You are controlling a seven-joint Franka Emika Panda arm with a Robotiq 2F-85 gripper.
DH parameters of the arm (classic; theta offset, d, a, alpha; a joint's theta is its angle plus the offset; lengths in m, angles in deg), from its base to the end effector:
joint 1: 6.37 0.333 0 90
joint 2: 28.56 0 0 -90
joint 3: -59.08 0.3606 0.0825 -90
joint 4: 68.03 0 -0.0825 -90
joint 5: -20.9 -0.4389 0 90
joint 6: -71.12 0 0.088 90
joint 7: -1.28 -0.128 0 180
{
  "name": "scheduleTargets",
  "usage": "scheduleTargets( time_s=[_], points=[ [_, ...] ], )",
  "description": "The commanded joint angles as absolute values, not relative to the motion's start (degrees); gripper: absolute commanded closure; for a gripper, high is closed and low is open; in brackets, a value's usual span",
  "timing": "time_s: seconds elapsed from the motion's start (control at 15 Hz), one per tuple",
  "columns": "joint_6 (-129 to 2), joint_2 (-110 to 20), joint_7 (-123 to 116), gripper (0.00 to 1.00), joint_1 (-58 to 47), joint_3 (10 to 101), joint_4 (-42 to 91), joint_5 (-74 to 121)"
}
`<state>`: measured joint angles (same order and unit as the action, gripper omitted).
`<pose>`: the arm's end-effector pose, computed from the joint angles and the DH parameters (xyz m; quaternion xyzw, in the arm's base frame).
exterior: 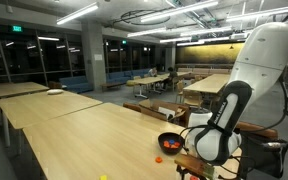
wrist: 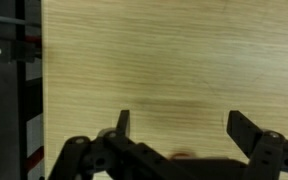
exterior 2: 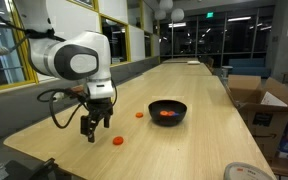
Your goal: Pick up the orange tokens from the table and put them in the bowl.
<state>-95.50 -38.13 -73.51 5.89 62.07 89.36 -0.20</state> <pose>0.3950 0.0883 0.1365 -0.7645 0.6430 0.0351 0.0301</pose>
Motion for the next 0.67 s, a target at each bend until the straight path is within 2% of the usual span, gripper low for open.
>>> scheduleTargets(
  time_s=[0.0,0.6],
  points=[
    [-98.6,-38.4,-73.6,0.0,4.0,61.9,89.3,0.6],
    [-96.2,-39.5,-66.2,0.0,-1.8,64.4,87.6,-4.5]
  ],
)
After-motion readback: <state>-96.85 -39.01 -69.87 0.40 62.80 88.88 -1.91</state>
